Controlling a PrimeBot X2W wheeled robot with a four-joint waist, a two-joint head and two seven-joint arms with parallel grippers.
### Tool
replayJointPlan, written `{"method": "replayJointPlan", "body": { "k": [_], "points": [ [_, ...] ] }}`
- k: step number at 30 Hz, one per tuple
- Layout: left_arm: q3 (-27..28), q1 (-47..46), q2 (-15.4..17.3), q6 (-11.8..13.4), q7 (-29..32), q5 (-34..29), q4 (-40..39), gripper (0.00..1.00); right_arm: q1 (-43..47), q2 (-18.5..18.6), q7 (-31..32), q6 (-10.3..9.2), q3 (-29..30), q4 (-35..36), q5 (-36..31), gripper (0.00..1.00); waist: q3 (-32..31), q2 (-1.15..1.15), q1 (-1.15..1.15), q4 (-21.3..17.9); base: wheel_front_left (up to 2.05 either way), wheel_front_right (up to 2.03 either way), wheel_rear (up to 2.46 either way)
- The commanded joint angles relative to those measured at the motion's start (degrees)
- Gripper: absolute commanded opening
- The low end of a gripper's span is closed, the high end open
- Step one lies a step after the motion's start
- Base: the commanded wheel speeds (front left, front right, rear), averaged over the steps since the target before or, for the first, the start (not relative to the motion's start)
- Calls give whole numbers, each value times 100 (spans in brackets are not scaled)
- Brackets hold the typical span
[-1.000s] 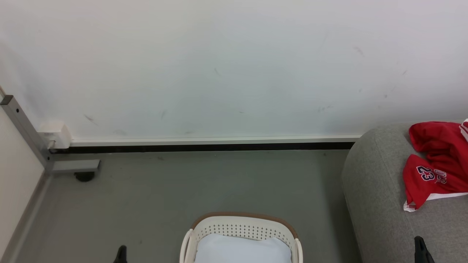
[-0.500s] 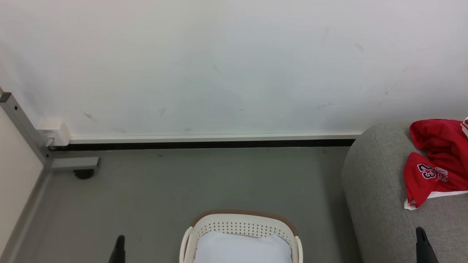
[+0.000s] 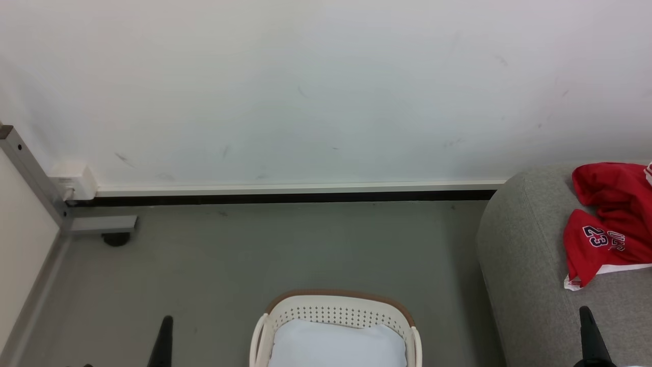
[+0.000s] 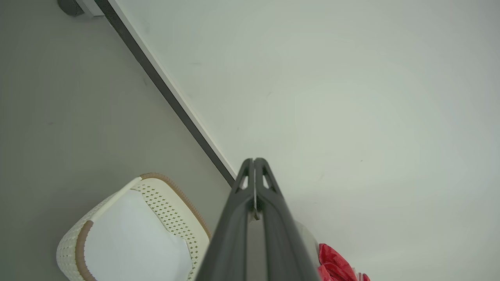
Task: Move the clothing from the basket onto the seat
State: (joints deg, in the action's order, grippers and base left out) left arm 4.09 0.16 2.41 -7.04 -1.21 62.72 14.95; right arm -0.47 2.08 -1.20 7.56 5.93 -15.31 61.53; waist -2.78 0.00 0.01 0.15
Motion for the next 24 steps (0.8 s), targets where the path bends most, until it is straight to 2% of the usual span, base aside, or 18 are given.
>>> {"method": "replayJointPlan", "body": {
  "k": [1,24],
  "points": [
    [40,-131,48,-20,44,199,-63,0,-142,62,38,-7,21,70,199,0,8,0,-1,0,0,0,0],
    [132,-363,57,-39,362,1366,-79,0,-342,80,358,-9,43,104,1419,0,112,0,-1,-6,0,0,0]
  ]
}}
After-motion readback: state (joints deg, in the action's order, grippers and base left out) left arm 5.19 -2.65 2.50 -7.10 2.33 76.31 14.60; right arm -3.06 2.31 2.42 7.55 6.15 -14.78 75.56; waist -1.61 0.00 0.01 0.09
